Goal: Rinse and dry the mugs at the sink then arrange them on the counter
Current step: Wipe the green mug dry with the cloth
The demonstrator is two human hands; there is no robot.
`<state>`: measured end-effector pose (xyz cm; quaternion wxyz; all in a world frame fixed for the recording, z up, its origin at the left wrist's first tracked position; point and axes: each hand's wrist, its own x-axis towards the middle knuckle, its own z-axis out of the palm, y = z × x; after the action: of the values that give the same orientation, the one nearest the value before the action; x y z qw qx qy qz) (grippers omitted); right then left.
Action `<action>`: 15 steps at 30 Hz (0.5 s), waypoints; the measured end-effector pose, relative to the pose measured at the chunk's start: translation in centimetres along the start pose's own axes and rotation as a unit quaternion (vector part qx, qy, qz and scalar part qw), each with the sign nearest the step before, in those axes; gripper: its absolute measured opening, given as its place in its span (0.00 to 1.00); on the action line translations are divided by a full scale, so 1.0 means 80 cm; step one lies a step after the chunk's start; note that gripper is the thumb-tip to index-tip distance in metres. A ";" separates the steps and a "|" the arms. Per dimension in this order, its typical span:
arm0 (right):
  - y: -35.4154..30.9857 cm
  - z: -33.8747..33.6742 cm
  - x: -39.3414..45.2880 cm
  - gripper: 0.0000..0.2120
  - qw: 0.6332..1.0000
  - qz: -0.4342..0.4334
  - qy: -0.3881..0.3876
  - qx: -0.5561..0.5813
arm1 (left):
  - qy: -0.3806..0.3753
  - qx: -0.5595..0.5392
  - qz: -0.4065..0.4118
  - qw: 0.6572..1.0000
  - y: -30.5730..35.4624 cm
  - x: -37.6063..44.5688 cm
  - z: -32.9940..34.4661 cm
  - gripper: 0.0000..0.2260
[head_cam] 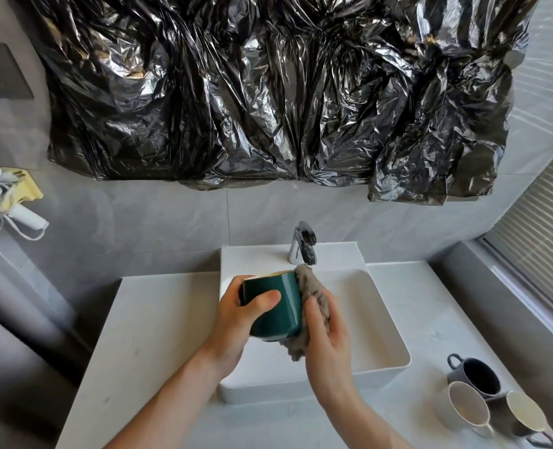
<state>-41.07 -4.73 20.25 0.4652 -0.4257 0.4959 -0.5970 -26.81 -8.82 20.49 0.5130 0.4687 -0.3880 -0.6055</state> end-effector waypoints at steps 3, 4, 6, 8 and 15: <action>-0.003 -0.001 0.004 0.17 0.997 0.058 -0.020 0.035 | -0.032 0.012 0.006 0.999 0.000 -0.004 0.005 0.31; -0.004 -0.001 0.001 0.17 0.997 0.057 -0.021 0.046 | -0.034 0.023 0.012 0.999 0.001 -0.005 0.007 0.29; -0.003 -0.001 -0.006 0.16 0.997 0.045 -0.006 0.056 | -0.031 0.070 0.036 0.996 0.003 -0.006 0.009 0.24; -0.001 -0.004 -0.005 0.15 0.997 0.034 0.026 0.062 | -0.018 0.128 0.071 0.989 0.004 -0.008 0.011 0.24; 0.008 -0.004 -0.003 0.18 0.996 -0.035 0.073 0.048 | 0.020 0.135 0.086 0.987 0.001 -0.029 0.037 0.24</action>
<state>-41.22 -4.51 19.56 0.4264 -0.3749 0.4843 -0.6656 -29.55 -6.57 21.76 0.5031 0.5104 -0.4948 -0.4915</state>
